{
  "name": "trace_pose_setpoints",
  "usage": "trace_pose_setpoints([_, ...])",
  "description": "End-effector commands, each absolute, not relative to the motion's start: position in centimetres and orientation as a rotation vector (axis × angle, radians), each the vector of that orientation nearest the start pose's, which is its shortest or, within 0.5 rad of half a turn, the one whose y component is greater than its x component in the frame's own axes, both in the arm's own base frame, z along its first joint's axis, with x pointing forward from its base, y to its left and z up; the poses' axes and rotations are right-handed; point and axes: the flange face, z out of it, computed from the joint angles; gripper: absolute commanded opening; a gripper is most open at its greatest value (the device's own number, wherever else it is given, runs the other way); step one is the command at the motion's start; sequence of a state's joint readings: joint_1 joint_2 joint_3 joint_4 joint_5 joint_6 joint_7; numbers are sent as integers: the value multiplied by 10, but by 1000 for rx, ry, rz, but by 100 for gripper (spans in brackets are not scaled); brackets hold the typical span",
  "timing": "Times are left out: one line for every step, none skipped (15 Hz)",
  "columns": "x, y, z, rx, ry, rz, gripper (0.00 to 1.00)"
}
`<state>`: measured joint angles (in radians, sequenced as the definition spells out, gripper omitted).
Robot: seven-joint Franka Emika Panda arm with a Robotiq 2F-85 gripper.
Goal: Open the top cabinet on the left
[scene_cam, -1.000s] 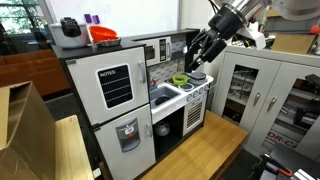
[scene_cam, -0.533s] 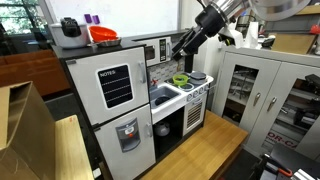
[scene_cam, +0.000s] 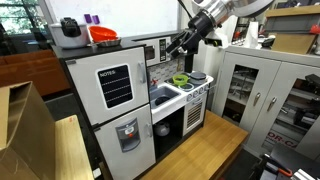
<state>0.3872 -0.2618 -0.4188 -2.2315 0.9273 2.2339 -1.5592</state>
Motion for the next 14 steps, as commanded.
trace_pose_setpoints([534, -3, 499, -2059, -1244, -944, 100])
trace_pose_setpoints([539, -2, 496, -2056, -1256, -915, 100])
trace_pose_setpoints([545, 1, 493, -2062, -1266, -888, 100])
trace_pose_setpoints([549, 4, 491, -2070, -1276, -873, 100])
trace_pose_setpoints([554, 7, 490, -2081, -1286, -867, 100])
trace_pose_setpoints([545, 7, 487, -2094, -1257, -882, 100])
trace_pose_setpoints([549, 9, 486, -2095, -1265, -878, 100])
trace_pose_setpoints([551, 10, 486, -2096, -1267, -875, 100])
trace_pose_setpoints([552, 10, 486, -2097, -1267, -876, 100])
trace_pose_setpoints([552, 8, 487, -2097, -1266, -877, 100])
trace_pose_setpoints([552, 7, 487, -2097, -1265, -878, 100])
trace_pose_setpoints([552, 7, 487, -2097, -1265, -877, 100])
trace_pose_setpoints([552, 8, 487, -2095, -1266, -876, 100])
trace_pose_setpoints([552, 8, 487, -2095, -1266, -876, 100])
